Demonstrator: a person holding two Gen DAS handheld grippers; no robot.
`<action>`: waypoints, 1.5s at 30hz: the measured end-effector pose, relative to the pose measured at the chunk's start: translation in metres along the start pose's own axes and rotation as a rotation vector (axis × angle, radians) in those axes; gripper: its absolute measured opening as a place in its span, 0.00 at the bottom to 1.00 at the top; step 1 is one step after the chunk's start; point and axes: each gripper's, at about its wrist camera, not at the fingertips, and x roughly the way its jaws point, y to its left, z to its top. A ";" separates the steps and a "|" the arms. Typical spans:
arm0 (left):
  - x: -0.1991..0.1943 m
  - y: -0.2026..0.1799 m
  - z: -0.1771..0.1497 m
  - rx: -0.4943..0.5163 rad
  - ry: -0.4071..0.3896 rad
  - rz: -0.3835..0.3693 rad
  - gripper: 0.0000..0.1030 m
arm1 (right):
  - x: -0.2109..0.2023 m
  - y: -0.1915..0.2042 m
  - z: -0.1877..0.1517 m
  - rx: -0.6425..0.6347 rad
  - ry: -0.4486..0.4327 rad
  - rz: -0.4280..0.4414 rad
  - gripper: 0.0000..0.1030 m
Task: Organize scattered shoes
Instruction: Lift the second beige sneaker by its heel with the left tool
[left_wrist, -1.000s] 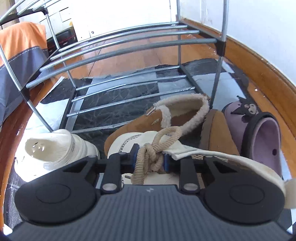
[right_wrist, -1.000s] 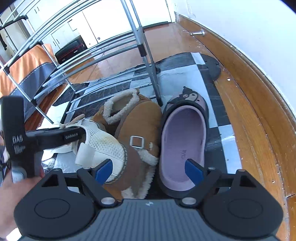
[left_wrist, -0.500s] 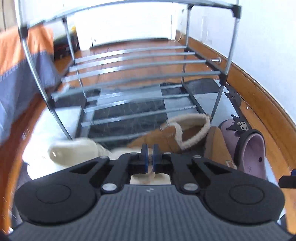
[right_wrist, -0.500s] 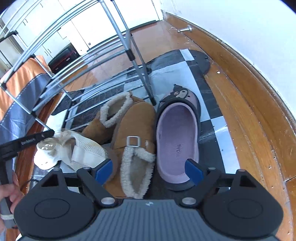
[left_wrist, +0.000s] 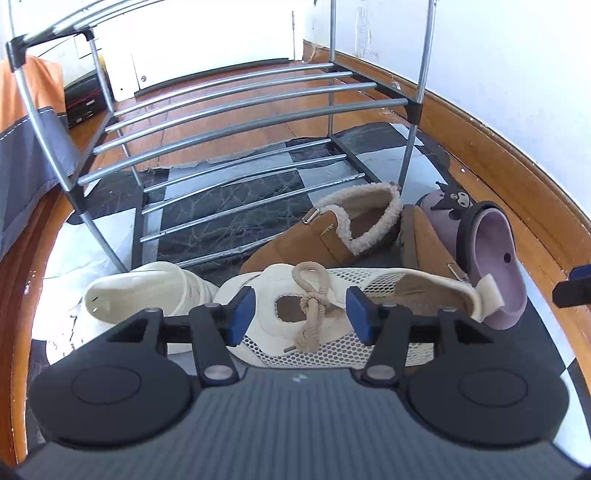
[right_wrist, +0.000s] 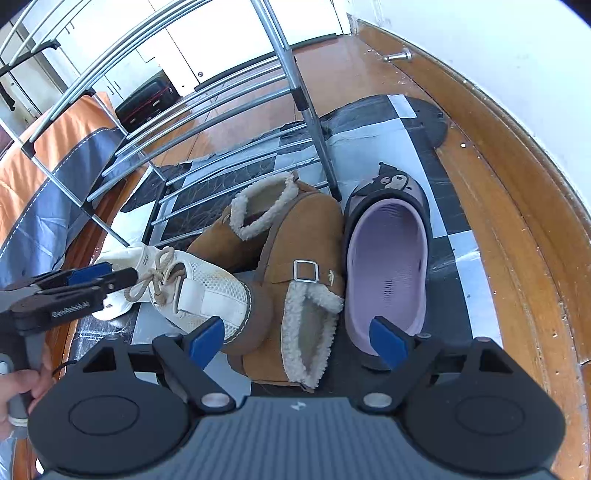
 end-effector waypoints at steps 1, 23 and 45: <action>0.006 0.001 -0.001 -0.001 0.014 0.005 0.53 | 0.002 -0.001 0.000 0.004 0.002 0.001 0.84; 0.066 0.005 -0.013 -0.190 0.091 -0.212 0.91 | 0.037 -0.018 -0.004 0.027 0.040 0.015 0.85; 0.070 0.004 -0.009 -0.294 0.119 -0.111 0.27 | 0.074 0.079 0.020 -0.108 0.132 0.015 0.55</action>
